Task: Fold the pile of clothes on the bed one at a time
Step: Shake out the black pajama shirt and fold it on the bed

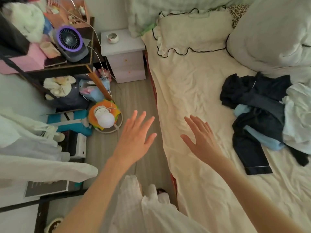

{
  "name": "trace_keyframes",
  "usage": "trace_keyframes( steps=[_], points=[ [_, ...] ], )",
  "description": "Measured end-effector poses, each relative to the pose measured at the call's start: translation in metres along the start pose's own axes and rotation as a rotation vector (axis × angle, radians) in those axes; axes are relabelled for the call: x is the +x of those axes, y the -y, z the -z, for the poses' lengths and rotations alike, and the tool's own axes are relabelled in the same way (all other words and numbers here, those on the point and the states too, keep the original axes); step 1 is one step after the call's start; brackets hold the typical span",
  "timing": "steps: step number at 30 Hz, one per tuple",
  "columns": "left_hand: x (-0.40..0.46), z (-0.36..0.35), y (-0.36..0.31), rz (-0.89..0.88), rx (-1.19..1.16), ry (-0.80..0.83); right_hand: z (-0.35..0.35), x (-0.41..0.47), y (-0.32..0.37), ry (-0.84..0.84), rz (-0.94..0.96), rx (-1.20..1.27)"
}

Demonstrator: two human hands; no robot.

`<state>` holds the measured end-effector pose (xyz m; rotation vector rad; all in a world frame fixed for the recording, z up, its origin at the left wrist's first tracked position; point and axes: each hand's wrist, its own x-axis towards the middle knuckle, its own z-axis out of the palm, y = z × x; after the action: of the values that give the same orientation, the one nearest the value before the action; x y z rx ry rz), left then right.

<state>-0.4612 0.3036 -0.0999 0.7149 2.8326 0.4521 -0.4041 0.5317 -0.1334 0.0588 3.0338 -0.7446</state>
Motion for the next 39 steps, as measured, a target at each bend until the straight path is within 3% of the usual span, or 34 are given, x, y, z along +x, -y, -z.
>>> trace_keyframes(
  steps=[5, 14, 20, 25, 34, 39],
  points=[
    [0.062, 0.014, 0.021, -0.092, 0.003, -0.018, 0.004, 0.055, -0.001, -0.022, -0.057, -0.034],
    [0.225, 0.028, 0.072, -0.362, 0.048, 0.109, 0.001, 0.159, -0.014, -0.165, -0.318, -0.087],
    [0.317, 0.024, 0.058, -0.485, 0.064, 0.217, 0.015, 0.187, -0.041, -0.233, -0.507, -0.052],
    [0.376, -0.028, 0.01, -0.532, 0.028, 0.326, 0.02, 0.194, -0.122, -0.197, -0.637, -0.116],
    [0.467, -0.184, -0.088, -0.587, 0.047, 0.506, -0.007, 0.204, -0.356, -0.059, -0.976, -0.222],
    [0.482, -0.234, -0.125, -0.63, 0.032, 0.52, -0.023, 0.186, -0.441, -0.017, -1.124, -0.325]
  ],
)
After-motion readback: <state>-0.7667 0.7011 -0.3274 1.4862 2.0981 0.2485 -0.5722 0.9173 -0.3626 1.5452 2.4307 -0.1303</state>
